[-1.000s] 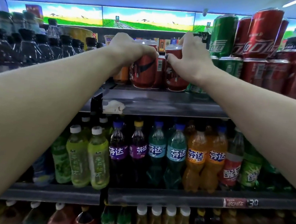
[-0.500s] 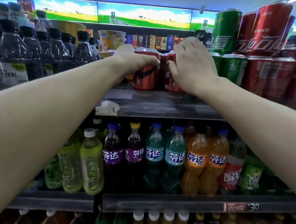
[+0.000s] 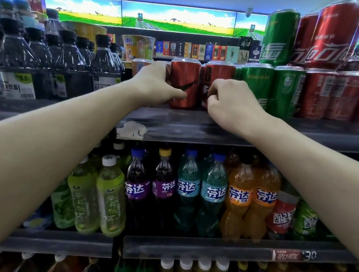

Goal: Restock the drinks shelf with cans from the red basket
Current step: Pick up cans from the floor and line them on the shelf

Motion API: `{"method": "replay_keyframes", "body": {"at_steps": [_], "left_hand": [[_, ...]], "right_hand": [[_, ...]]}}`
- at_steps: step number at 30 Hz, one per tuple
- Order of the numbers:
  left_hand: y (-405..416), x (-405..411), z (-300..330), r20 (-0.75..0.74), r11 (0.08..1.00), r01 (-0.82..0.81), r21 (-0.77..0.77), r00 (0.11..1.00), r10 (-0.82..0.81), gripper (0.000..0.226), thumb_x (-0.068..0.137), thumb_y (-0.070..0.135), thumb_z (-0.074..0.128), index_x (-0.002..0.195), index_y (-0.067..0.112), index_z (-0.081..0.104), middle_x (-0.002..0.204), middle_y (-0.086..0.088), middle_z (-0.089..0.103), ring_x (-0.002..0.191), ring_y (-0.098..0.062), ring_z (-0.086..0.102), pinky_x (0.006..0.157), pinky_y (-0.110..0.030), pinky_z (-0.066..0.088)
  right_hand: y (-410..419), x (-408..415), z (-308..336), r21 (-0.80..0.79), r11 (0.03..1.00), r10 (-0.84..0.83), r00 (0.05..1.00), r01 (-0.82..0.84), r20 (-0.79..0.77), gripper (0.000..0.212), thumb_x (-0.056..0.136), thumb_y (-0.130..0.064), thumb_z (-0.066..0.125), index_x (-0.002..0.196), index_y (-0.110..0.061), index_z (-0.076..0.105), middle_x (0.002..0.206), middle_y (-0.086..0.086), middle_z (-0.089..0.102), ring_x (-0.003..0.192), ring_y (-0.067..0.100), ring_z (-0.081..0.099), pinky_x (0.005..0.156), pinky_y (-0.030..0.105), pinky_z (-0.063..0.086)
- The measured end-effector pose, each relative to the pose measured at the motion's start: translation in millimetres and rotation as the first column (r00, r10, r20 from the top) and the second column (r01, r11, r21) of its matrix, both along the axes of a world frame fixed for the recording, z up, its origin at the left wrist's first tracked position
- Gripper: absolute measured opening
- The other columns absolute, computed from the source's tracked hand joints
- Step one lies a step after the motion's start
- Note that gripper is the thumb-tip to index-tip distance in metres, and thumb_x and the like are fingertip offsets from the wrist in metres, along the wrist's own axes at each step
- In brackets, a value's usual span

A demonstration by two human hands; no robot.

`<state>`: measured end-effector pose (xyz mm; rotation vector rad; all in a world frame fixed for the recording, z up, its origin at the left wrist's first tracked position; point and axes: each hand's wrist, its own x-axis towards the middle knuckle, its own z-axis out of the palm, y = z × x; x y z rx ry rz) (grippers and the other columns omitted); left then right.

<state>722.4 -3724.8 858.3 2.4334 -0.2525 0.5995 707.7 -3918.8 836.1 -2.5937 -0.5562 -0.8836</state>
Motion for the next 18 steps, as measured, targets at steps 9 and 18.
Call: {"method": "replay_keyframes", "body": {"at_steps": [9, 18], "left_hand": [[-14, 38, -3, 0.007, 0.995, -0.093, 0.024, 0.996, 0.093, 0.042, 0.089, 0.04, 0.08, 0.118, 0.013, 0.066, 0.106, -0.007, 0.073, 0.1, -0.027, 0.069, 0.089, -0.038, 0.056], [-19, 39, -2, -0.016, 0.99, -0.117, 0.08, 0.993, 0.118, 0.044, 0.094, 0.04, 0.075, 0.122, 0.008, 0.064, 0.112, -0.008, 0.069, 0.104, -0.026, 0.065, 0.08, -0.031, 0.047]], "right_hand": [[5, 13, 3, -0.091, 0.995, -0.066, 0.981, 0.05, -0.181, 0.014, 0.097, -0.013, 0.042, 0.105, -0.008, 0.051, 0.127, 0.018, 0.049, 0.114, 0.036, 0.051, 0.096, 0.038, 0.043], [6, 18, 2, -0.118, 0.991, -0.087, 0.973, 0.062, -0.213, 0.043, 0.097, -0.019, 0.04, 0.136, -0.005, 0.054, 0.137, 0.021, 0.049, 0.12, 0.039, 0.052, 0.098, 0.041, 0.046]]}}
